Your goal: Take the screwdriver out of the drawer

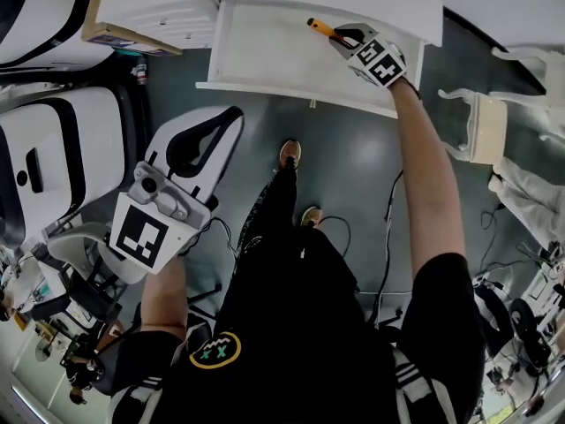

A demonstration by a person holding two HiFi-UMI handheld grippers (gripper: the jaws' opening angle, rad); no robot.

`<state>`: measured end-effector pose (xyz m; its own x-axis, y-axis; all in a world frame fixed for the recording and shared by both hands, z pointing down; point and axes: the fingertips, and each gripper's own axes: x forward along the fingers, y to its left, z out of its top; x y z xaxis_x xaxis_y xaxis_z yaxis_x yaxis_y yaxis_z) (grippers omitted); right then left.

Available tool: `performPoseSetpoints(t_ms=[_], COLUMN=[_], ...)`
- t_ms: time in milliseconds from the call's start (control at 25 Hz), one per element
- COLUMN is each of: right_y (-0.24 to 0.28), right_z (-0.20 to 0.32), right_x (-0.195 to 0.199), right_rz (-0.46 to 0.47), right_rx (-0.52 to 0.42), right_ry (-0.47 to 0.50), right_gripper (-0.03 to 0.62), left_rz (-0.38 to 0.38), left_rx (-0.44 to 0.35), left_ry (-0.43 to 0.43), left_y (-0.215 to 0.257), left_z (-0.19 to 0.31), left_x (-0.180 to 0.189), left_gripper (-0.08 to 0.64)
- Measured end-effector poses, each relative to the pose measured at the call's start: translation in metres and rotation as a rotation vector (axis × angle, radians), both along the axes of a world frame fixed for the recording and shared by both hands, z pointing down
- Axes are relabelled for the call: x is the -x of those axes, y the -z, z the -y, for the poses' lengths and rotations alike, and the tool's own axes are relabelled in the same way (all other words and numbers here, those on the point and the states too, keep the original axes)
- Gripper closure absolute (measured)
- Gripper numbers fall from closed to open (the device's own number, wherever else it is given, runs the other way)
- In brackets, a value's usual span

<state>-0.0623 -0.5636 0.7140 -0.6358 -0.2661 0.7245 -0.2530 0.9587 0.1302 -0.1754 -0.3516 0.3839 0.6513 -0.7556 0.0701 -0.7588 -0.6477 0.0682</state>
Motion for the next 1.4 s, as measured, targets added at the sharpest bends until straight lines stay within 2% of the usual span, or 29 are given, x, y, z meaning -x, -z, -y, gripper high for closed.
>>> performPoseSetpoints(t_ms=[320, 640, 880, 1400], right_y=[0.096, 0.190, 0.255, 0.391], right_z=[-0.027, -0.093, -0.152, -0.314], right_x=[-0.020, -0.042, -0.060, -0.133], right_rz=[0.173, 0.335, 0.423, 0.618], right_rx=[-0.124, -0.200, -0.248, -0.364], right_ry=[-0.072, -0.113, -0.123, -0.130], right_gripper=[0.489, 0.489, 0.489, 0.489], left_rz=[0.039, 0.035, 0.042, 0.036], left_rx=[-0.088, -0.132, -0.167, -0.206], left_ry=[-0.021, -0.028, -0.038, -0.036], left_y=[0.017, 0.045, 0.067, 0.114], left_z=[-0.017, -0.047, -0.081, -0.188], left_x=[-0.012, -0.037, -0.062, -0.135], left_gripper=[0.540, 0.540, 0.540, 0.540])
